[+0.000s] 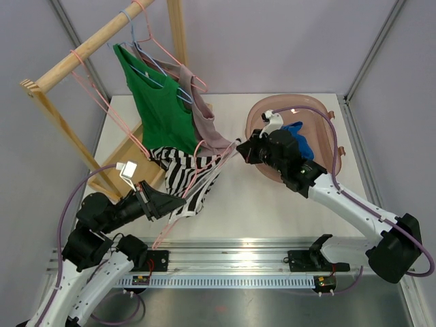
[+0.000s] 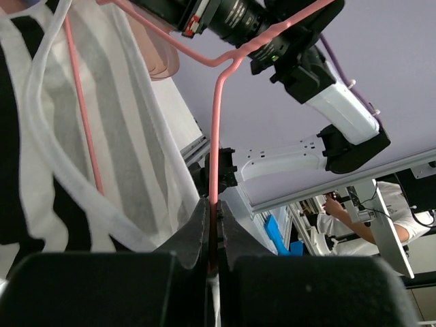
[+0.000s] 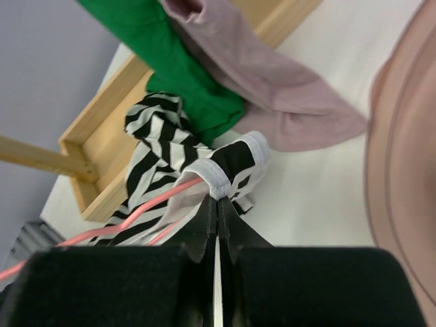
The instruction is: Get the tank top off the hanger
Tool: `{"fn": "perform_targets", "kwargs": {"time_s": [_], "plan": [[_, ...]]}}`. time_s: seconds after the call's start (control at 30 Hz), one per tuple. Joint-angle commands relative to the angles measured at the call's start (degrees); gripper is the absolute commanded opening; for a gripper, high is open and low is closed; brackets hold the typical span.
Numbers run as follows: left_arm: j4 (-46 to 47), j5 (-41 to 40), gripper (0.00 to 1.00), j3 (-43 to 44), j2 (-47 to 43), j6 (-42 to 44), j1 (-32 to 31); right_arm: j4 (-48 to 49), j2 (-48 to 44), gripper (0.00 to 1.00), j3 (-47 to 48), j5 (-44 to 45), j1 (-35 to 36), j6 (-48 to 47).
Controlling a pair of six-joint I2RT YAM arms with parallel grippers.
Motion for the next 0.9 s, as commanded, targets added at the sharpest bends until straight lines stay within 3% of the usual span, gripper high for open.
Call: {"fn": "perform_targets", "kwargs": {"time_s": [0.0,0.33,0.47,0.7,0.87], "plan": [[2.92,5.61,0.00,3.34,-0.32,0.12,-0.26,-6.19,0.83,0.00,6.02,12.73,-0.55,-3.77],[12.94,8.08,0.00,7.65,4.07,-3.40,-0.26,-16.13,3.74,0.00,13.85,9.21,-0.99,-3.51],[17.95,7.91,0.00,10.28,7.66,-3.76,-0.26,-19.04,1.73,0.00,16.50,4.04,-2.31,-3.51],[31.81,3.08,0.00,17.31,16.27,2.55,-0.78,-17.02,-6.62,0.00,16.23,-18.60,-2.22,-3.07],[40.54,0.87,0.00,21.71,22.17,12.04,-2.02,-18.15,-11.55,0.00,18.42,-28.39,-2.22,-2.81]]}}
